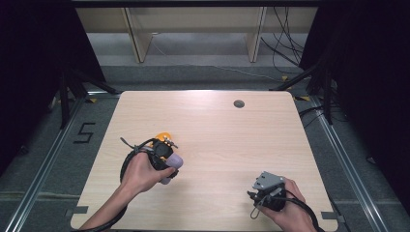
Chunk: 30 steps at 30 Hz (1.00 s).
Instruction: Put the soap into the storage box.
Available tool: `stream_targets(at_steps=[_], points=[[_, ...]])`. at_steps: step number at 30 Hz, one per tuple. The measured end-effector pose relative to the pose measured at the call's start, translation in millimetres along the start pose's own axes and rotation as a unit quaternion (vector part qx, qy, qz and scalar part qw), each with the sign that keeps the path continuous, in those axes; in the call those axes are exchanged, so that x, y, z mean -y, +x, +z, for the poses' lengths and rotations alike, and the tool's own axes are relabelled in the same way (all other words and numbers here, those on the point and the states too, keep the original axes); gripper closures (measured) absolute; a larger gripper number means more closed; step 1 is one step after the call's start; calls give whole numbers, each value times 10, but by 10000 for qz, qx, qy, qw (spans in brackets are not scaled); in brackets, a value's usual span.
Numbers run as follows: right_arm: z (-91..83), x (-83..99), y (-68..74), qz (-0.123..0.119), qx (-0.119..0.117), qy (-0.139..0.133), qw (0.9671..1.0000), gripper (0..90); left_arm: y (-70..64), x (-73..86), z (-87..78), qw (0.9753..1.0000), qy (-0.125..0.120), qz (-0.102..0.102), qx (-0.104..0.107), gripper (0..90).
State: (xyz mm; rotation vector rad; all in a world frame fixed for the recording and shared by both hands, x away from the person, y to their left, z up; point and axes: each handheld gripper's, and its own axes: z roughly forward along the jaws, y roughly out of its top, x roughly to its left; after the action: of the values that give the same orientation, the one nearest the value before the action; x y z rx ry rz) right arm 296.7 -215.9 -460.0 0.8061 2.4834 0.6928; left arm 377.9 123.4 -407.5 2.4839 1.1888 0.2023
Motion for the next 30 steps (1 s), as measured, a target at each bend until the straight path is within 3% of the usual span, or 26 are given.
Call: stream_targets(at_steps=[10, 11, 13, 20, 24, 30], points=[[-9, -1, 10, 115, -5, 9, 9999, 457, 55, -29, -17, 9999, -60, -98, -16, 490], [-4, -4, -13, -49, -4, -27, 10000, 457, 61, -31, -18, 9999, -71, -120, -11, 490], [-3, -5, -18, -91, 12, -43, 9999, 457, 84, -41, -24, 9999, -65, -136, -22, 490], [-4, -4, -11, -10, -13, -22, 10000, 457, 130, -69, -37, 9997, -99, -196, -58, 490], [-3, -5, -18, -80, 3, -44, 10000, 457, 143, -82, -46, 9998, -104, -186, -67, 490], [-8, -2, -7, 53, -10, -13, 10000, 456, 170, -110, -63, 9996, -139, -239, -59, 490]])
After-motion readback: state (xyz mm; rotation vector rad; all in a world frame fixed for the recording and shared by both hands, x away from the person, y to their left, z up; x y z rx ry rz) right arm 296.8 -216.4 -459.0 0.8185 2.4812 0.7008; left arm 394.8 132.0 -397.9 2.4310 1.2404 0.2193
